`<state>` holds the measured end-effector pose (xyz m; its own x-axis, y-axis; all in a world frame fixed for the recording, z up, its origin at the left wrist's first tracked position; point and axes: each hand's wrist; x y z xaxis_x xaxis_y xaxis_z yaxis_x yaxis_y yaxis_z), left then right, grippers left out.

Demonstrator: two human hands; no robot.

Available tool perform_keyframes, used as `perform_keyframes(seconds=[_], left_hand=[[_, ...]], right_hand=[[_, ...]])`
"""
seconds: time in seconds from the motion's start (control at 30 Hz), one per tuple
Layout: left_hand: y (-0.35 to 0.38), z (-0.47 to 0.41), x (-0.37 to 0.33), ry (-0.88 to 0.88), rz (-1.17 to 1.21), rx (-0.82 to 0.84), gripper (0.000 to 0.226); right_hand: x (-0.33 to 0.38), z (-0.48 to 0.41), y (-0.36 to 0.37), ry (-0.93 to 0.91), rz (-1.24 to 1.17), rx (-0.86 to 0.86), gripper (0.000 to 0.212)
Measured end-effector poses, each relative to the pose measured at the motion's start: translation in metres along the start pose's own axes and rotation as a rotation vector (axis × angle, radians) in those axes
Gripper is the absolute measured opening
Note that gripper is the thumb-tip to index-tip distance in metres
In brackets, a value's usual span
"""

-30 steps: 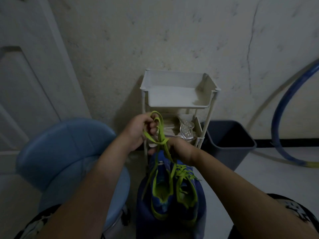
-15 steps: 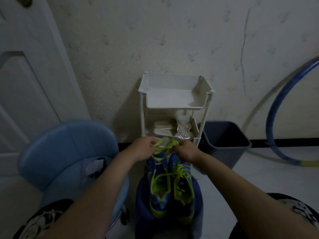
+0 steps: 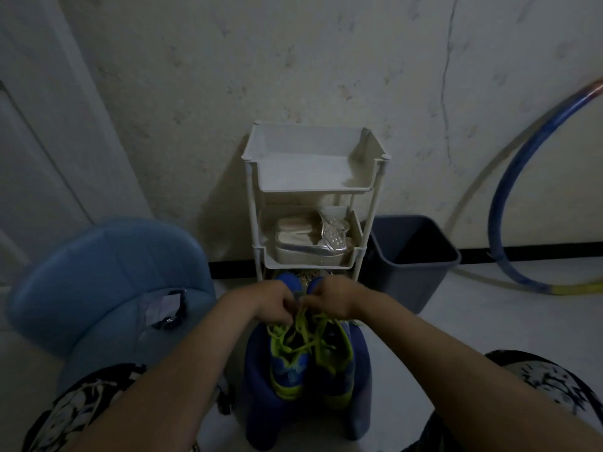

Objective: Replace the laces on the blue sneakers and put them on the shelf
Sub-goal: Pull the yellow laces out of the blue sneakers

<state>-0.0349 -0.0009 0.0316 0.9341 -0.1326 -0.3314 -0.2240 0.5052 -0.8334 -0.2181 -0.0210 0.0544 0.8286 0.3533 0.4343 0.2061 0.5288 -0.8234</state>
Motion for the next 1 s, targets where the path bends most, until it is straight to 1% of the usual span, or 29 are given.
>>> perform_keyframes(seconds=[0.03, 0.1, 0.2, 0.23, 0.27, 0.33, 0.43, 0.5, 0.57, 0.63, 0.73, 0.8, 0.87, 0.93, 1.0], left_hand=[[-0.001, 0.001, 0.001, -0.006, 0.033, 0.003, 0.026], [-0.001, 0.002, -0.002, -0.013, 0.016, -0.044, 0.029], [0.000, 0.001, -0.012, -0.036, -0.069, -0.247, 0.024], [0.001, -0.002, -0.016, -0.028, -0.039, -0.297, 0.021], [0.003, -0.005, -0.019, -0.012, 0.008, -0.325, 0.020], [0.007, -0.014, -0.027, 0.011, 0.078, -0.326, 0.020], [0.017, -0.028, -0.037, 0.032, 0.065, -0.279, 0.021], [0.025, -0.037, -0.041, 0.044, 0.029, -0.242, 0.025], [0.029, -0.041, -0.043, 0.050, -0.039, -0.207, 0.031], [0.030, -0.044, -0.044, 0.049, -0.098, -0.204, 0.030], [0.031, -0.049, -0.043, 0.037, -0.067, -0.252, 0.016], [0.034, -0.051, -0.040, 0.006, 0.072, -0.262, 0.015], [0.036, -0.052, -0.039, -0.018, 0.194, -0.266, 0.021], [0.035, -0.051, -0.039, -0.022, 0.239, -0.276, 0.029], [0.033, -0.047, -0.040, 0.001, 0.308, -0.248, 0.032]], right_hand=[[-0.008, -0.001, -0.003, 0.026, 0.048, -0.073, 0.043], [-0.027, -0.004, -0.006, 0.076, 0.103, -0.167, 0.035], [-0.054, -0.008, -0.004, 0.141, 0.066, -0.163, 0.018], [-0.060, -0.008, -0.002, 0.148, 0.070, -0.148, 0.022], [-0.063, -0.006, 0.000, 0.147, 0.072, -0.126, 0.032], [-0.066, 0.000, 0.004, 0.116, 0.019, -0.066, 0.049], [-0.070, 0.002, 0.015, 0.113, -0.041, 0.068, 0.057], [-0.075, -0.003, 0.024, 0.129, 0.005, 0.094, 0.048], [-0.079, -0.009, 0.028, 0.120, 0.109, 0.047, 0.030], [-0.084, -0.011, 0.028, 0.117, 0.154, -0.001, 0.024], [-0.089, -0.012, 0.026, 0.118, 0.061, -0.061, 0.024], [-0.090, -0.013, 0.024, 0.108, -0.037, -0.130, 0.023], [-0.088, -0.013, 0.021, 0.115, -0.186, -0.180, 0.023], [-0.083, -0.009, 0.019, 0.108, -0.384, -0.134, 0.024], [-0.077, -0.003, 0.019, 0.096, -0.465, -0.083, 0.021]])
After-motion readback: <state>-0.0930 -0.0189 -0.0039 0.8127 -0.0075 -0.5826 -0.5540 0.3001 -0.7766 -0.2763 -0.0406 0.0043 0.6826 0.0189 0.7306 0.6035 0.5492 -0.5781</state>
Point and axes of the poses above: each hand's wrist, its own z-axis away from the middle knuckle, its own y-axis out of the palm, x = y × z, and after that the axes turned 2 degrees about -z, right-handed
